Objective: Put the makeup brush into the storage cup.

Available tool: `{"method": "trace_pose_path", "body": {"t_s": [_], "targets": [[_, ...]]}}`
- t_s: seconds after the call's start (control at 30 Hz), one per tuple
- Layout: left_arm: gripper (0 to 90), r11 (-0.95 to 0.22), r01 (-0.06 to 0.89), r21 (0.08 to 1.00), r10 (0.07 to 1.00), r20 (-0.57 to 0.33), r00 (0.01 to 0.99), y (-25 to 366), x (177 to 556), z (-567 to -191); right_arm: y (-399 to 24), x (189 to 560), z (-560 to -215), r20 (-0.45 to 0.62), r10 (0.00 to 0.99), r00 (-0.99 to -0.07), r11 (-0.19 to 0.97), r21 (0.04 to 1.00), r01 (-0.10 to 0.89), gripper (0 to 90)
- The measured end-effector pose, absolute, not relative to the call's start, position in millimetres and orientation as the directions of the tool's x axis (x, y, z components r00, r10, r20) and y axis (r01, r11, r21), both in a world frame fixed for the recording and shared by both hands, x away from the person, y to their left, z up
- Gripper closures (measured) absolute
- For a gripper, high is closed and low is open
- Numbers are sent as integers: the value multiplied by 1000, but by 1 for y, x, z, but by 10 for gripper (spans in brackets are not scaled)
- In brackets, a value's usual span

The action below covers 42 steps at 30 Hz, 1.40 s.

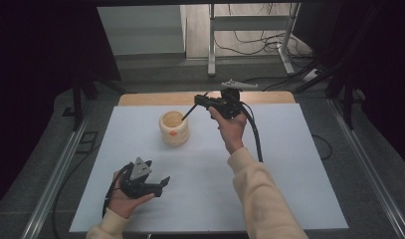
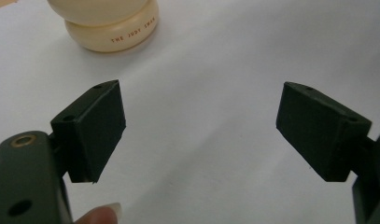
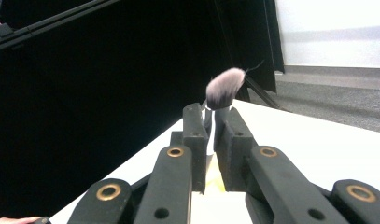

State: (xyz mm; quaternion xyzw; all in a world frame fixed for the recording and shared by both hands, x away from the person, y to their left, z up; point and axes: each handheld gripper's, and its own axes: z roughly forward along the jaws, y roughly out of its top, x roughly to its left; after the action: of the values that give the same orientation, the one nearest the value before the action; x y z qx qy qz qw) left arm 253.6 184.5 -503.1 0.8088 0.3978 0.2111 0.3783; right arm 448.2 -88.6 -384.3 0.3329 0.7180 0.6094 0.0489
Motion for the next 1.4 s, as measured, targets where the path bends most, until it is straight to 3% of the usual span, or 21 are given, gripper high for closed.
{"method": "trace_pose_path", "body": {"t_s": [1.4], "targets": [[158, -377, 482, 791, 814, 35, 580, 190, 254, -500, -40, 474, -415, 350, 567, -746, 119, 861, 495, 822]]}}
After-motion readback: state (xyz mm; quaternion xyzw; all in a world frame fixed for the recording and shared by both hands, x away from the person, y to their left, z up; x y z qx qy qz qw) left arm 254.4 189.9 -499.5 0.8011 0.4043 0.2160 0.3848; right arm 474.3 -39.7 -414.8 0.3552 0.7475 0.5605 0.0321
